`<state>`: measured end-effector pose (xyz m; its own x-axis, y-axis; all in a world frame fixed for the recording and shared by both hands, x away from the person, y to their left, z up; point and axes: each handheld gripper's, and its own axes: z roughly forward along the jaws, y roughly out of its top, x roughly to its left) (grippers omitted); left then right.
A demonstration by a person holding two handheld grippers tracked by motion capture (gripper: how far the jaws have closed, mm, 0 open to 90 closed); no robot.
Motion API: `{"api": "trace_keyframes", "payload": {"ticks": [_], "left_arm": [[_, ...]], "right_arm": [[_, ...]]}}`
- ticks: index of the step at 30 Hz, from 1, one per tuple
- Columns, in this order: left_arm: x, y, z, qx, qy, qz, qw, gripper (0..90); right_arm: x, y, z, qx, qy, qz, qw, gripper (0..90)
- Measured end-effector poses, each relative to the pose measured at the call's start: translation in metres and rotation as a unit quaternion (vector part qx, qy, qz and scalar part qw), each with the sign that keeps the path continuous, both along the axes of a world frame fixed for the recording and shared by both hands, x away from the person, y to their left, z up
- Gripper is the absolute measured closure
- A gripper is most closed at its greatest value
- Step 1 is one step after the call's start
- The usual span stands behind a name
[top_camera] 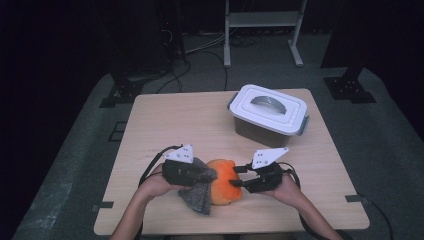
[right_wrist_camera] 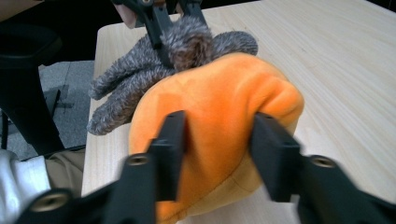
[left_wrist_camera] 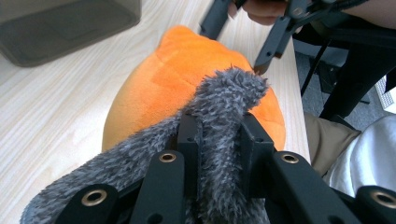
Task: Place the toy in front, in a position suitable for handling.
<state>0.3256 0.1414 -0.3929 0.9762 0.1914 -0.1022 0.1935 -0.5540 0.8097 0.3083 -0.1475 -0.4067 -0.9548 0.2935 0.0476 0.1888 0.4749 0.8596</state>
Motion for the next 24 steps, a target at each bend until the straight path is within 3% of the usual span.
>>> {"api": "trace_keyframes", "payload": {"ticks": [6, 9, 12, 16, 19, 24], "left_arm": [[-0.003, -0.003, -0.004, -0.002, 0.01, -0.013, 0.9999, 73.7], [-0.004, -0.005, -0.006, -0.009, 0.019, -0.018, 0.9996, 73.7], [-0.004, -0.006, -0.003, -0.009, 0.021, -0.019, 0.9996, 73.5], [-0.004, -0.012, 0.012, -0.01, 0.002, -0.024, 0.9997, 73.5], [-0.003, -0.021, 0.025, -0.01, -0.014, -0.029, 0.9994, 73.3], [0.0, -0.035, 0.034, -0.011, -0.02, -0.038, 0.999, 73.0]], "right_arm": [[0.005, -0.001, 0.005, 0.009, -0.005, -0.011, 0.9999, 35.9], [0.009, 0.001, 0.001, 0.003, 0.013, -0.013, 0.9998, 32.7], [0.01, 0.005, -0.006, 0.001, 0.034, -0.012, 0.9994, 40.3], [0.005, 0.005, -0.003, -0.01, 0.008, -0.014, 0.9998, 52.0], [0.001, 0.008, -0.001, -0.012, -0.003, -0.006, 0.9999, 53.8], [-0.008, 0.015, 0.003, -0.018, -0.022, 0.012, 0.9995, 55.1]]}}
